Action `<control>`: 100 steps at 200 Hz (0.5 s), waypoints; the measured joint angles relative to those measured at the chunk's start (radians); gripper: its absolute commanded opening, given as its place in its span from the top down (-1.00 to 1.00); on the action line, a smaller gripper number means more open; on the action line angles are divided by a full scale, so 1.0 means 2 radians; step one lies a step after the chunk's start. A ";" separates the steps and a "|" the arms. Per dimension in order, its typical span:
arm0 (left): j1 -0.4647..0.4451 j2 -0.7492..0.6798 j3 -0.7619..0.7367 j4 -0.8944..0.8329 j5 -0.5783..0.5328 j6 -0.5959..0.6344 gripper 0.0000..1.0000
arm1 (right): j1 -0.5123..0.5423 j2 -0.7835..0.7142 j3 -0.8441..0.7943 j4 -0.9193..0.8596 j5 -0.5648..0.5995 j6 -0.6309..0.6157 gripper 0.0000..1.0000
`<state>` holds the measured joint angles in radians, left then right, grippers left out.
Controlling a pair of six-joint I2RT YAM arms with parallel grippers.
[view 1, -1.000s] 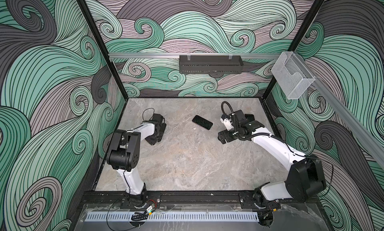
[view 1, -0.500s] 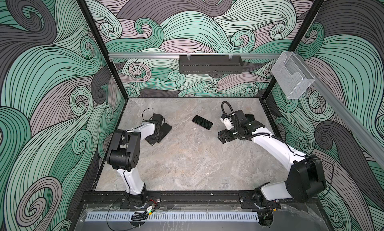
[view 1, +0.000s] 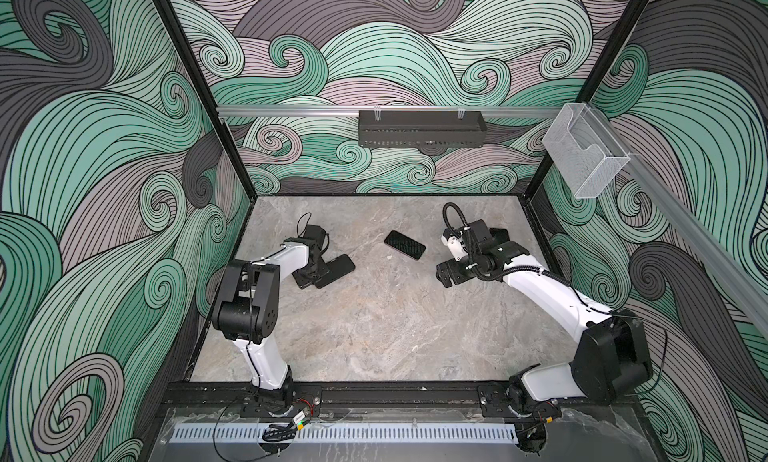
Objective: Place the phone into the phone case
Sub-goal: 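Drag the black case to the table center with the left gripper and release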
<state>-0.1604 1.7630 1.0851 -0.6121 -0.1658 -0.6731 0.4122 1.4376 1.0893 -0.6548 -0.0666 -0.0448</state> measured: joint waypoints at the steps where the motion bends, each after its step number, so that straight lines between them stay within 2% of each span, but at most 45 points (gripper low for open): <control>1: 0.000 -0.001 0.000 -0.001 0.000 0.001 1.00 | 0.000 0.000 0.000 0.000 0.000 0.000 -0.96; 49: -0.028 -0.037 0.010 -0.024 0.031 0.066 1.00 | 0.000 0.000 0.000 0.000 0.005 0.000 -0.97; 100: -0.106 -0.046 0.014 -0.028 0.050 0.101 1.00 | 0.000 0.009 0.000 0.000 0.007 -0.002 -0.99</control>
<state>-0.3717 1.6714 1.1126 -0.6682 -0.0658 -0.4721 0.4122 1.4555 1.0897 -0.6548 -0.0521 -0.0490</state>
